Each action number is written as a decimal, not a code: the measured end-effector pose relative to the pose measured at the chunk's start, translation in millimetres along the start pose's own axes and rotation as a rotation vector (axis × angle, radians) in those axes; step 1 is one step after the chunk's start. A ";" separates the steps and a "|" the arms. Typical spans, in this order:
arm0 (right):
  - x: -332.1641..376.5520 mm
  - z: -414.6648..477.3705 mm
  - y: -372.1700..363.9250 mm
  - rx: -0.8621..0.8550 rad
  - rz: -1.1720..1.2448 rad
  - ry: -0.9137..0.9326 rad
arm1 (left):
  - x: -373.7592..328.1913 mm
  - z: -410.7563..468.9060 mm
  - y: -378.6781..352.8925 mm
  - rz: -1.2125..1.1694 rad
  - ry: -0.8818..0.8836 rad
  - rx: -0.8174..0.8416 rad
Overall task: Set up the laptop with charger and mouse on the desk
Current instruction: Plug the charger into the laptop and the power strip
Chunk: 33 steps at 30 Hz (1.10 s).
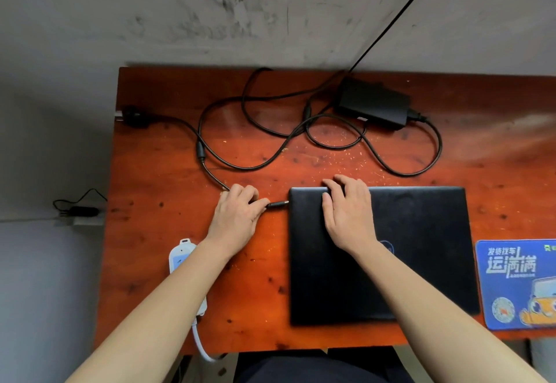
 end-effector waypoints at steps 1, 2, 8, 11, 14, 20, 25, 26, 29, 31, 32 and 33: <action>-0.5 -0.2 -0.4 -0.004 -0.009 -0.004 | -2.7 1.3 -1.3 -0.009 0.005 0.003; -0.5 0.0 -0.6 -0.009 -0.017 -0.009 | -5.3 2.0 -2.1 -0.023 0.008 0.001; 0.4 -0.4 -2.5 -0.012 -0.021 -0.017 | -11.9 4.1 -1.6 -0.078 0.022 -0.011; 0.1 -1.0 -1.0 -0.016 -0.013 -0.021 | -13.0 11.8 -1.2 -0.056 -0.020 0.009; -0.4 -1.2 -1.0 -0.021 -0.012 -0.022 | -12.7 16.2 -3.1 -0.046 -0.032 0.044; 0.6 -1.1 -1.6 -0.016 -0.022 -0.026 | -16.6 12.6 -2.7 -0.037 -0.038 0.011; 1.3 -1.8 -3.0 -0.013 -0.021 -0.036 | -23.2 11.3 0.0 0.044 -0.086 -0.033; 1.2 -1.6 -3.3 -0.011 -0.023 -0.036 | -23.2 12.2 0.2 0.048 -0.088 -0.029; 0.6 -0.3 -4.0 0.002 -0.032 -0.034 | -19.5 13.1 -0.3 0.027 -0.065 -0.006; 0.8 -0.7 -4.3 -0.001 -0.032 -0.032 | -17.1 13.5 -0.8 0.016 -0.074 0.023; 1.1 -1.1 -4.3 -0.007 -0.030 -0.030 | -16.4 14.3 -0.4 0.014 -0.080 0.042; 1.1 -1.4 -4.1 -0.013 -0.026 -0.029 | -16.5 15.6 0.9 0.005 -0.083 0.063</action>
Point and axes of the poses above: each hand's wrist, its own z-axis towards the middle knuckle, its own y-axis out of the back of the hand, x = y × z, the point moved 4 cm from there along z, towards the middle knuckle, and after that the axes turned 8 degrees about x, right-handed, at the moved point
